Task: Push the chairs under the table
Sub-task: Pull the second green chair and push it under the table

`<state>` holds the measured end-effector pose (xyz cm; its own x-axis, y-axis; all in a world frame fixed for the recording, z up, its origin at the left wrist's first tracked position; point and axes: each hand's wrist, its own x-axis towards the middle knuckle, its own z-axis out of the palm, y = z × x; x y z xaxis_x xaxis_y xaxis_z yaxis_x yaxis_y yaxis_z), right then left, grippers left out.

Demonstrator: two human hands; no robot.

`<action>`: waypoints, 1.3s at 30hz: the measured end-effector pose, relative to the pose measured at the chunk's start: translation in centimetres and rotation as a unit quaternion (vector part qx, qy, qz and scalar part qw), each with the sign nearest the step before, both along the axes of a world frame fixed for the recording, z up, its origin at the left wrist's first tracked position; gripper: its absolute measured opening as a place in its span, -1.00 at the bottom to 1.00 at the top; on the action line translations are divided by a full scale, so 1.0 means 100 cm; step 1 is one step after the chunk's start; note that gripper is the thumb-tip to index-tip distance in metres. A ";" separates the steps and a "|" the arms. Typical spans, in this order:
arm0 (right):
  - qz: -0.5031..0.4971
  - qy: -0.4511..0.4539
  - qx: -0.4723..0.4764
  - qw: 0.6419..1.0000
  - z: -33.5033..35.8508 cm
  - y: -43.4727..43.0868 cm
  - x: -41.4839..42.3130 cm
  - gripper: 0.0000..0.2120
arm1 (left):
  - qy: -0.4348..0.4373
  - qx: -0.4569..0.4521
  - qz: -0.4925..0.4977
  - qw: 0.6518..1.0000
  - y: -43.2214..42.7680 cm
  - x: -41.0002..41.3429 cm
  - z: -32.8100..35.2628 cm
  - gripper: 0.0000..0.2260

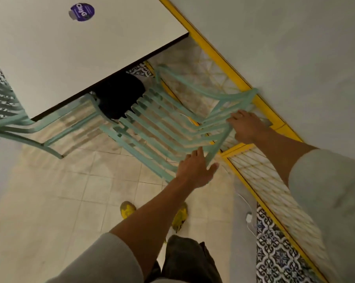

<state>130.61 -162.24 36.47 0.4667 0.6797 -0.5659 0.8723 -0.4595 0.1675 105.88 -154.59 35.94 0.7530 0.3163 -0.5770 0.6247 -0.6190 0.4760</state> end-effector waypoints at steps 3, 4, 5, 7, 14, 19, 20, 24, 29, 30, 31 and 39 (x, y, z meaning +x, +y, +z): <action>0.014 -0.003 0.002 1.000 -0.010 -0.001 0.010 -0.40 | 0.024 -0.015 0.015 0.999 -0.036 0.016 -0.022 -0.20; 0.026 -0.011 0.003 1.000 -0.014 0.000 0.012 -0.42 | 0.027 -0.006 0.026 0.999 -0.041 0.020 -0.030 -0.23; 0.040 -0.017 0.004 0.999 -0.017 0.002 0.011 -0.44 | 0.029 0.003 0.039 0.999 -0.042 0.020 -0.036 -0.25; 0.057 -0.024 0.006 0.998 -0.022 0.003 0.008 -0.47 | 0.032 0.010 0.048 0.998 -0.040 0.019 -0.046 -0.21; 0.073 -0.038 0.014 0.997 -0.029 0.008 -0.013 -0.51 | 0.009 0.023 0.025 0.999 -0.025 -0.002 -0.057 -0.17; 0.078 -0.028 0.027 0.996 -0.028 0.016 -0.037 -0.56 | -0.003 0.015 0.020 1.000 -0.004 -0.031 -0.054 -0.23; 0.079 -0.022 0.031 0.996 -0.028 0.017 -0.042 -0.55 | -0.004 0.015 0.020 1.000 0.000 -0.036 -0.053 -0.25; 0.094 -0.010 0.047 0.994 -0.024 0.024 -0.063 -0.55 | -0.013 0.021 0.020 0.999 0.017 -0.062 -0.047 -0.25; 0.121 -0.017 0.047 0.991 -0.027 0.034 -0.090 -0.58 | -0.024 0.037 0.007 0.999 0.040 -0.093 -0.044 -0.22; 0.126 -0.019 0.051 0.991 -0.028 0.037 -0.094 -0.59 | -0.026 0.040 0.002 0.999 0.046 -0.100 -0.045 -0.24; 0.130 -0.020 0.055 0.990 -0.030 0.040 -0.098 -0.59 | -0.029 0.044 -0.002 0.999 0.051 -0.106 -0.046 -0.26; 0.149 0.019 0.059 0.987 -0.039 0.057 -0.102 -0.57 | -0.045 0.062 0.039 0.996 0.084 -0.138 -0.069 -0.33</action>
<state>120.39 -156.49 32.54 0.2160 0.8461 -0.4873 0.9762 -0.1963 0.0918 92.08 -146.24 29.02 0.7703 0.4410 -0.4607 0.6315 -0.6280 0.4549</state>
